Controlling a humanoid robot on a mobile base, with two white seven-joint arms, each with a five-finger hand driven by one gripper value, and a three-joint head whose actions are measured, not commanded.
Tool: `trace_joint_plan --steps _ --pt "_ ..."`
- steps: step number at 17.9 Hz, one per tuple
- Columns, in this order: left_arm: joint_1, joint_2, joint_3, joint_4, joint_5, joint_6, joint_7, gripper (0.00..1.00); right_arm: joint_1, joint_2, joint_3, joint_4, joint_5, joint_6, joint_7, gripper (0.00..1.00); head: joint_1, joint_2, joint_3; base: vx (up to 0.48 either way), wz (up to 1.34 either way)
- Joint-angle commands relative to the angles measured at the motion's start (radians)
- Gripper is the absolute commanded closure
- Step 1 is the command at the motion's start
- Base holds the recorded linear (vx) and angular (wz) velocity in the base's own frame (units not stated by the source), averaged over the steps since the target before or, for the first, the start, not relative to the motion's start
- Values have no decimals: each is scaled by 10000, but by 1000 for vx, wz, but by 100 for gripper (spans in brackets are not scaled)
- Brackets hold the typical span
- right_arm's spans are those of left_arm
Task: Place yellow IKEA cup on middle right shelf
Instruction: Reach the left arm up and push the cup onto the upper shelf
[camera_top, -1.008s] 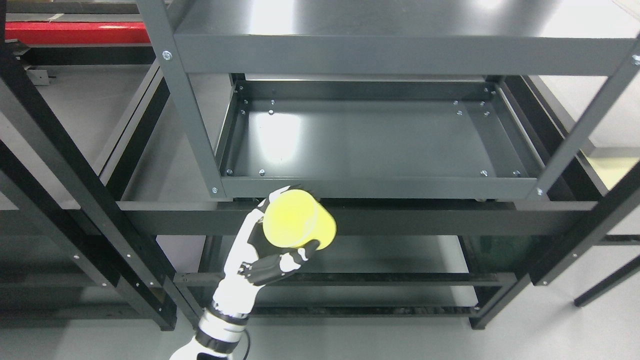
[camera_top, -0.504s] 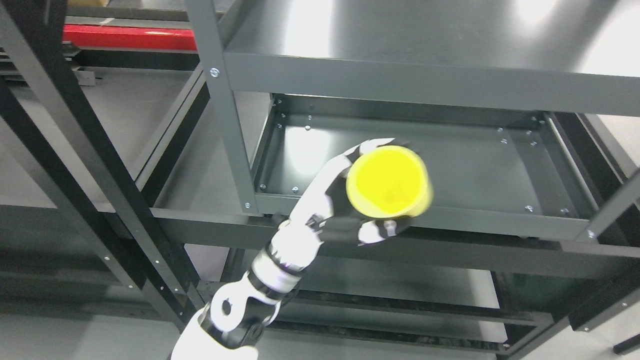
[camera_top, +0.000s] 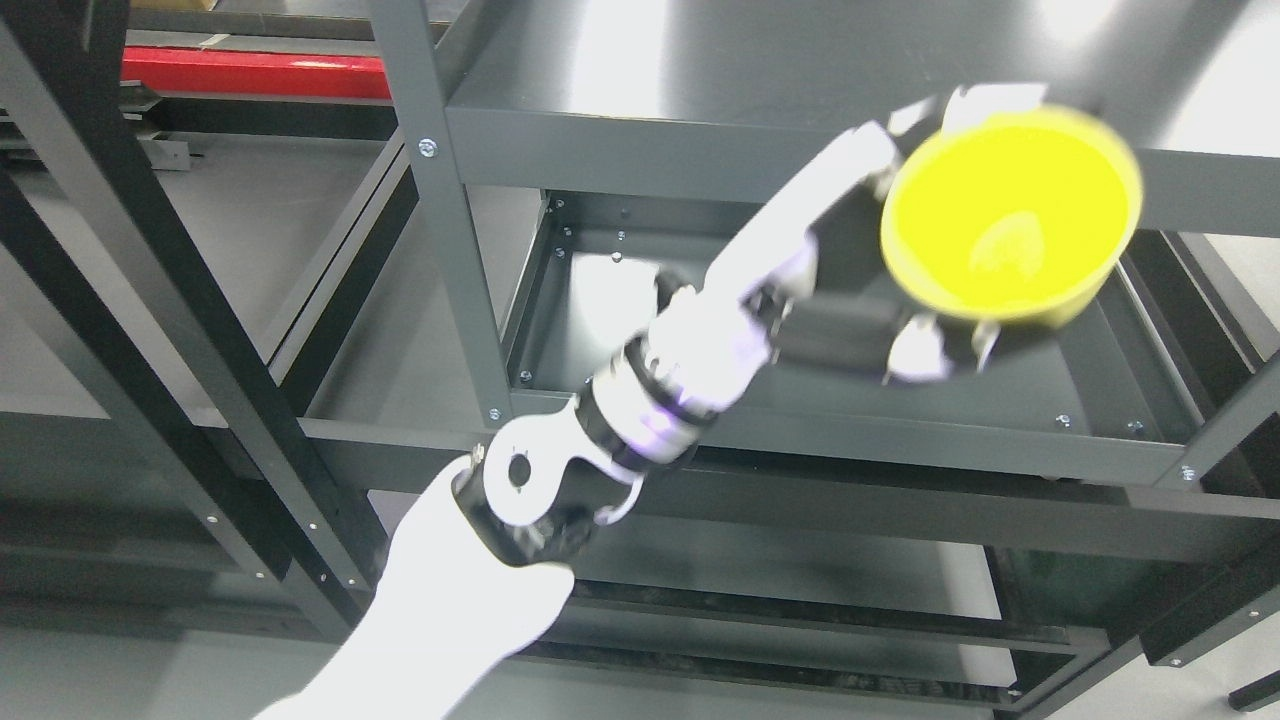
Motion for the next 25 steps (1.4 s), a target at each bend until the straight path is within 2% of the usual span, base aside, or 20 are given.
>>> trace_joint_plan --steps 1,4,6,8,11,13,16,17,20,25 --pt "-2796 174 174 625 1175 990 1332 99 137 -175 169 0 -245 13 -10 1 0 0 0 0 0" --pt "-3565 174 680 1604 1925 3089 2268 100 137 -175 169 0 -245 13 -10 1 0 0 0 0 0" --pt "-3842 174 1048 2844 2417 4088 2455 100 137 -175 169 0 -245 13 -10 1 0 0 0 0 0" --pt "-3874 174 1401 4087 2374 4627 2471 100 137 -175 169 0 -245 13 -10 1 0 0 0 0 0" --pt "-3828 174 1602 4936 2053 5059 2501 95 137 -175 169 0 -245 13 -10 1 0 0 0 0 0" --pt "-3813 174 1602 5044 1791 5319 2501 83 137 -175 169 0 -245 13 -10 1 0 0 0 0 0" --pt "-3752 174 1587 5045 1485 6192 2441 52 137 -175 169 0 -245 13 -10 1 0 0 0 0 0" --pt "-3751 174 1587 5045 1377 6331 2410 45 137 -175 169 0 -245 13 -10 1 0 0 0 0 0" --pt "-3736 174 1526 4999 1238 6409 2364 33 137 -175 169 0 -245 13 -10 1 0 0 0 0 0" --pt "-3721 174 1495 4937 1177 6409 2348 19 137 -175 169 0 -245 13 -10 1 0 0 0 0 0"
